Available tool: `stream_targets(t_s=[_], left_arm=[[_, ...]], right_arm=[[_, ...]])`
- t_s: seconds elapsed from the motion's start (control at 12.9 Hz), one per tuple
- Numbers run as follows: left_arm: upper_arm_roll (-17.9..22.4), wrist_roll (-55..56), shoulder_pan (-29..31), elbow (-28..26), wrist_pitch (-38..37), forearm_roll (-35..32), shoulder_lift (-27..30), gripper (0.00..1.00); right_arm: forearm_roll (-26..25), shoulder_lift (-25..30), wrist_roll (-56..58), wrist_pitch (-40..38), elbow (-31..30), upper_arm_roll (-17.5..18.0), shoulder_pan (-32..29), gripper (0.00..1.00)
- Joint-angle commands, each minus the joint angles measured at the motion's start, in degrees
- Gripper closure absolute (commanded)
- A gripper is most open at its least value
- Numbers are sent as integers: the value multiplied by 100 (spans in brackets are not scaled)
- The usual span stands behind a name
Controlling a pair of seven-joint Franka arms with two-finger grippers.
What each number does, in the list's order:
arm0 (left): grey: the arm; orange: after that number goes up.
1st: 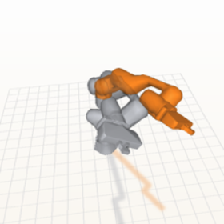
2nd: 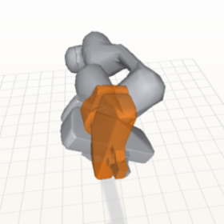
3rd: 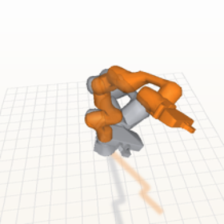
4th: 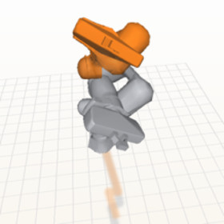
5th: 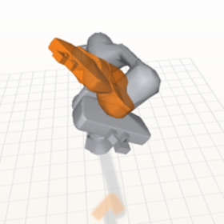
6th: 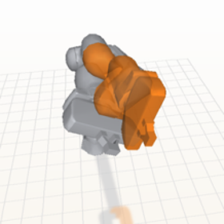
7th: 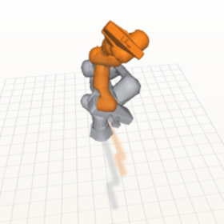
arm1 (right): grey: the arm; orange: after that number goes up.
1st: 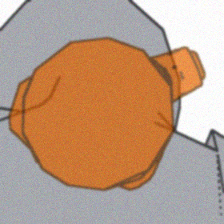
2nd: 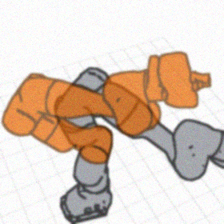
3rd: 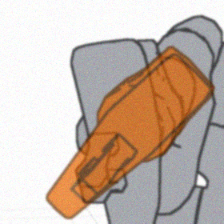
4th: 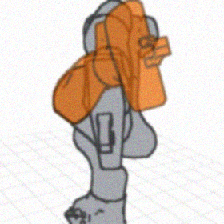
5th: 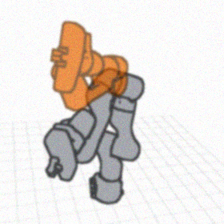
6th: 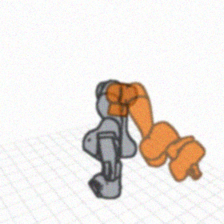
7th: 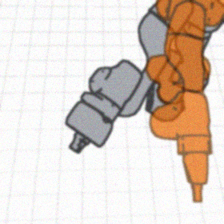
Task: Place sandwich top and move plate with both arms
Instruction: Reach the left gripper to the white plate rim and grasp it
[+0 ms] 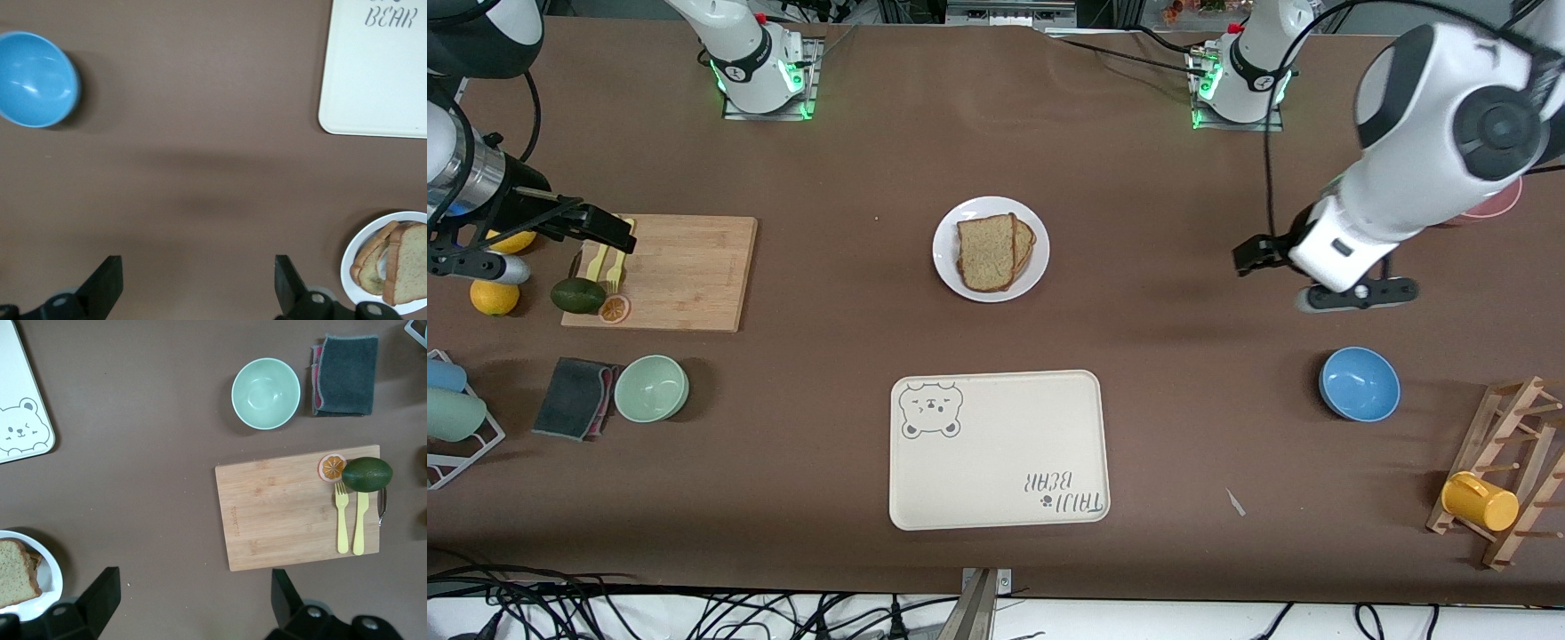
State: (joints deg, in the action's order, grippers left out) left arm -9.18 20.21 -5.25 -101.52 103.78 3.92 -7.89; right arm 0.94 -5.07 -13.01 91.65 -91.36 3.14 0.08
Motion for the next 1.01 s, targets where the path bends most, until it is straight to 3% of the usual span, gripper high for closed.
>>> stream_targets(t_s=[0.0,0.39,0.62,0.77,0.93], left_arm=[[-277,386,7,-806,886,171,130,0],[-646,511,7,-1782,2364,1110,43,0],[-778,450,7,-1836,2647,1303,-220,0],[-796,-49,7,-1810,2858,2048,-457,0],[-796,-516,7,-1766,2920,2332,-695,0]], right_arm=[[12,41,27,38,-23,3,-34,0],[12,-12,27,37,-31,3,-34,0],[3,-30,53,38,3,3,-61,0],[21,-3,185,55,-5,-6,-61,0],[38,-3,185,160,4,12,-52,0]])
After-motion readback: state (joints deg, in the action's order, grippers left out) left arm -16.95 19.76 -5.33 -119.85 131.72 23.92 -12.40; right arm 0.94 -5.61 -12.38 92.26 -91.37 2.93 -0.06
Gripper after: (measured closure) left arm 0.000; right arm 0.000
